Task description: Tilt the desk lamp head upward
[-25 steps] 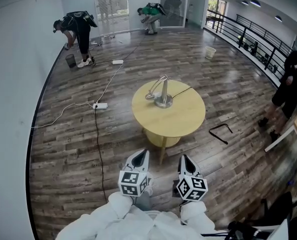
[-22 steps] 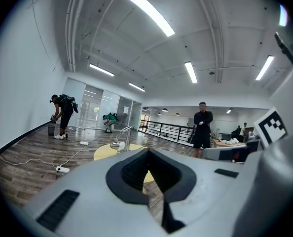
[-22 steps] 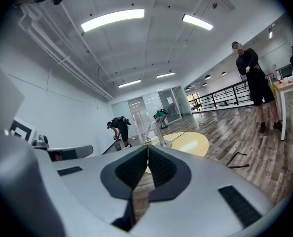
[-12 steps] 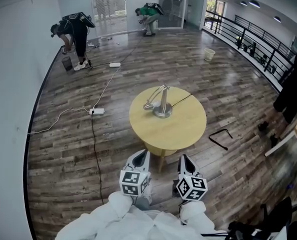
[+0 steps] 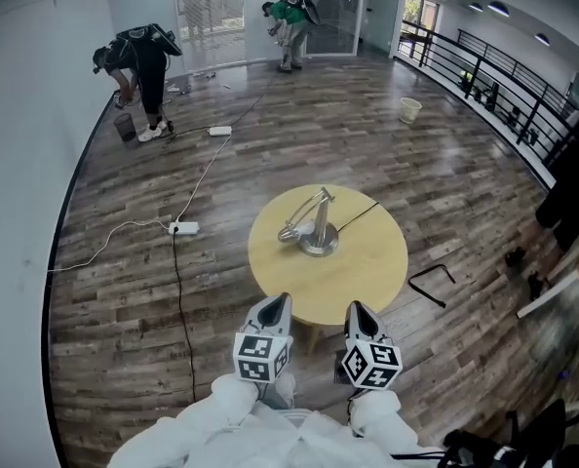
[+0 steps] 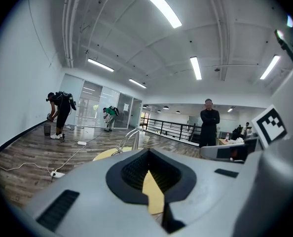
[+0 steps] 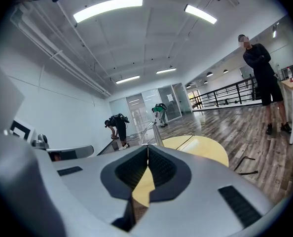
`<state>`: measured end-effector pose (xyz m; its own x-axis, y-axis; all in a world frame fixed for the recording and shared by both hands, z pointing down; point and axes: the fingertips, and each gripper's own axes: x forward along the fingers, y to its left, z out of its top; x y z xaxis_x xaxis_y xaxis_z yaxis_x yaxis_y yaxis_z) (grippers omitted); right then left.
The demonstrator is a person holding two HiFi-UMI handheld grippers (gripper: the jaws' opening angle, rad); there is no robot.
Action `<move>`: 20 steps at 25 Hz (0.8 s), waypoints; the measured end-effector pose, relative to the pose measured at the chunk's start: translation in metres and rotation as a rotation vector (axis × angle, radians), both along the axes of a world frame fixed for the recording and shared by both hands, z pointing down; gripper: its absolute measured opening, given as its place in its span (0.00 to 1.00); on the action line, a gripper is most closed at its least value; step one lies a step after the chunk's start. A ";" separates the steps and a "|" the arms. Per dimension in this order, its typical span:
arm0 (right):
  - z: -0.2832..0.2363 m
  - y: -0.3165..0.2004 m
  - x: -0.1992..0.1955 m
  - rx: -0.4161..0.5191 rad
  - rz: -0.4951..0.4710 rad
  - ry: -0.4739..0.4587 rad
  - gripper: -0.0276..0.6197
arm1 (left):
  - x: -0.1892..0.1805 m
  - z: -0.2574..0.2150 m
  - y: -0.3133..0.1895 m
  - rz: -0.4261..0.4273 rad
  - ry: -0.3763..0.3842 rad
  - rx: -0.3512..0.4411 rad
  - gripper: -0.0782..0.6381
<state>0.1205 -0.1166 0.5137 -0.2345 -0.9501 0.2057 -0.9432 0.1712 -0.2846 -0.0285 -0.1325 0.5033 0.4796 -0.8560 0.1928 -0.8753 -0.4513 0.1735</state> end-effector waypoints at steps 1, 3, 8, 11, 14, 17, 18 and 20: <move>-0.001 -0.012 -0.001 0.002 -0.002 0.001 0.06 | 0.000 0.000 -0.011 0.002 -0.001 0.001 0.11; -0.002 -0.037 -0.005 0.006 -0.008 0.002 0.06 | -0.001 0.000 -0.033 0.005 -0.006 0.002 0.11; -0.001 -0.087 -0.013 0.011 -0.025 0.000 0.06 | -0.002 0.004 -0.081 0.009 -0.012 0.002 0.11; 0.001 -0.106 -0.014 0.010 -0.028 -0.001 0.06 | 0.000 0.008 -0.103 0.008 -0.015 -0.002 0.11; 0.005 -0.123 -0.012 -0.009 -0.041 0.009 0.06 | 0.008 0.011 -0.120 0.014 -0.018 -0.013 0.11; 0.010 -0.142 -0.011 -0.023 -0.062 0.021 0.06 | 0.016 0.017 -0.133 0.017 -0.027 -0.019 0.11; 0.012 -0.148 -0.011 -0.030 -0.071 0.024 0.06 | 0.016 0.019 -0.137 0.012 -0.033 -0.024 0.11; 0.013 -0.160 -0.013 -0.038 -0.089 0.027 0.06 | 0.015 0.022 -0.144 0.000 -0.043 -0.036 0.11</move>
<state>0.1079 -0.2764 0.5266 -0.3119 -0.9171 0.2485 -0.9322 0.2447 -0.2668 -0.0139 -0.2770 0.5252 0.4706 -0.8480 0.2437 -0.8821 -0.4458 0.1522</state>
